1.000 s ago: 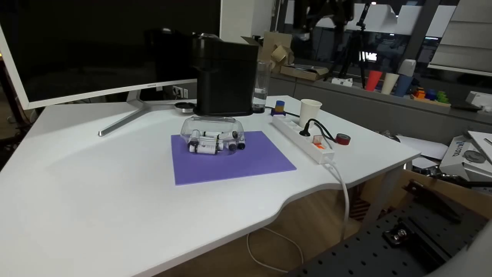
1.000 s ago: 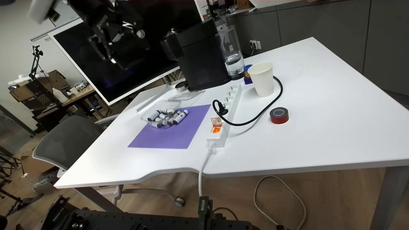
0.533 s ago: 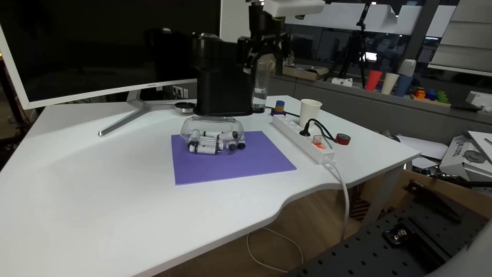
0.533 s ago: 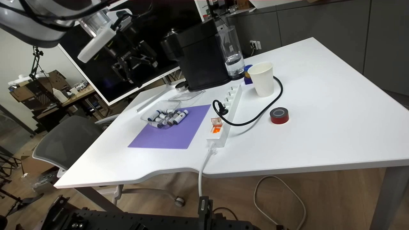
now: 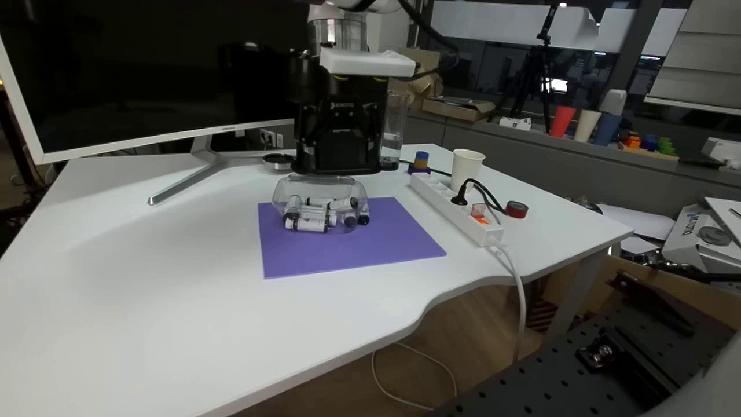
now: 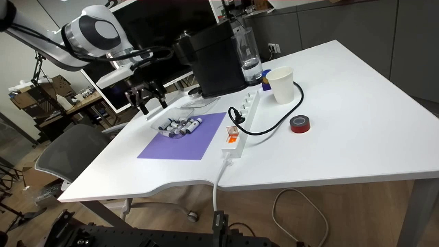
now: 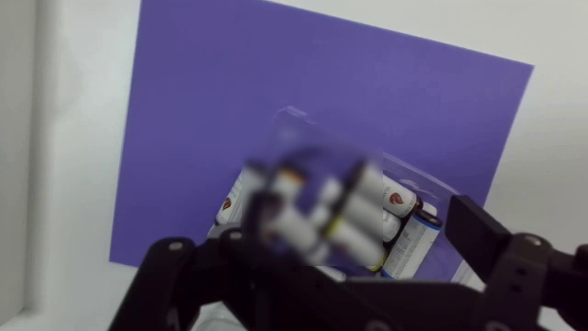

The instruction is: Take a bottle out of the box and put it on the mat

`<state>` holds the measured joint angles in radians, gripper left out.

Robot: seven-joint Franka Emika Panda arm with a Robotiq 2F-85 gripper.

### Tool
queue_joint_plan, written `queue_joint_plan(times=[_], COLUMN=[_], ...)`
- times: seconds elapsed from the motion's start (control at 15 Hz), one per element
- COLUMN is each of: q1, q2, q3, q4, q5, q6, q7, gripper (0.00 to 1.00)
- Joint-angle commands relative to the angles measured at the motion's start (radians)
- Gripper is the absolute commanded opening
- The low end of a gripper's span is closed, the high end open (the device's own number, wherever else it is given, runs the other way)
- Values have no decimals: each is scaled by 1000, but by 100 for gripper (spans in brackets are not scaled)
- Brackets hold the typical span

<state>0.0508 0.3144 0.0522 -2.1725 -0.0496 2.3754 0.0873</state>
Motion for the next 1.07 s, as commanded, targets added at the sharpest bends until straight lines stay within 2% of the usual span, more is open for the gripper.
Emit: queue_joint_plan(times=[0.0, 0.2, 0.4, 0.6, 1.0], q1=[12, 14, 10, 10, 43], q2=[15, 23, 44, 77, 170], q3=[-4, -3, -3, 3, -9], q4=[21, 54, 73, 94, 143], q5=[37, 68, 83, 101, 64], q6=[-41, -102, -83, -12, 154], q7=[13, 29, 27, 21, 40], gripper=[100, 100, 100, 100, 100])
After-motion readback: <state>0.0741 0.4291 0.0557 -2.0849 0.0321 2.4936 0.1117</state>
